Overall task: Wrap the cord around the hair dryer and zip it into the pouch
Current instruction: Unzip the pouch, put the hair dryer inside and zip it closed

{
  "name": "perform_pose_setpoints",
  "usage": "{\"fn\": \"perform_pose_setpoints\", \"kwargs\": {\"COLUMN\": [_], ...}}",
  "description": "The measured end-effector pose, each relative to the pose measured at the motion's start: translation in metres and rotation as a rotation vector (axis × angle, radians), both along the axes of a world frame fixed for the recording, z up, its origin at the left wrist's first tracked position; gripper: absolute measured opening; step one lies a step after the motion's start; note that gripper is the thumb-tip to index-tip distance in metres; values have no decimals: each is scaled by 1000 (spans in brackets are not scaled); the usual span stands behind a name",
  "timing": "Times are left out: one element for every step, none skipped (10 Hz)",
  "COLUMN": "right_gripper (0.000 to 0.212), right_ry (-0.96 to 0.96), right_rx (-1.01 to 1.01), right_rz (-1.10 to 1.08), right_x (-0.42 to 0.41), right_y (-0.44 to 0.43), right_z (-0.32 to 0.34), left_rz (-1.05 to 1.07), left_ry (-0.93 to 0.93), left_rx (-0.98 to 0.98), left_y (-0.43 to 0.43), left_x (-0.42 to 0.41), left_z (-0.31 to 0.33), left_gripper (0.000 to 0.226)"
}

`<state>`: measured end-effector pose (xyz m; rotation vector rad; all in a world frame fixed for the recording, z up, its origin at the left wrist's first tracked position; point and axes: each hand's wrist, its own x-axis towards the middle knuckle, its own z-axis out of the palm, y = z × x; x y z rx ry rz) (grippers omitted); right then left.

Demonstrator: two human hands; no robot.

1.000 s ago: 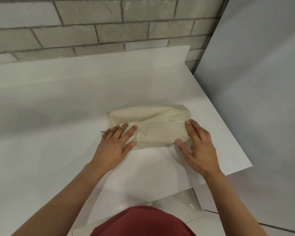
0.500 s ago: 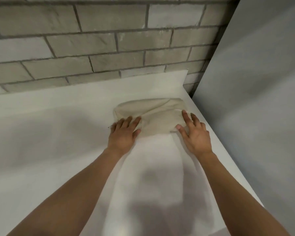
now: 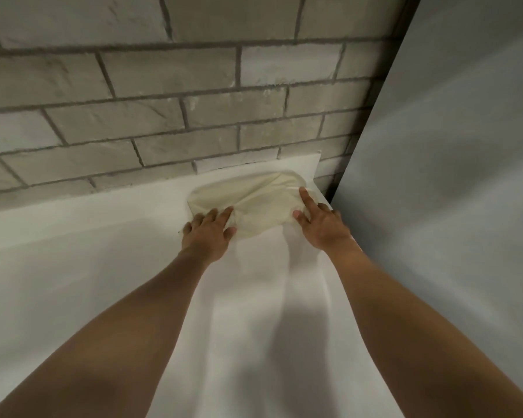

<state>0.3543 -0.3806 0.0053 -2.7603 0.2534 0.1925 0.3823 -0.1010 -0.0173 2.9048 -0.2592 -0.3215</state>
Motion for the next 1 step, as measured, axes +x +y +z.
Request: {"fn": "perform_pose_setpoints", "kwargs": {"right_gripper": [76], "right_ry": [18], "right_rx": [39], "right_rz": [-34], "right_x": [-5], "right_y": [-1], "right_z": [5], "left_rz": [-8], "left_ry": [-64], "left_rx": [-17], "left_y": [2], "left_x": [-6], "left_z": [5], "left_gripper": [68]}}
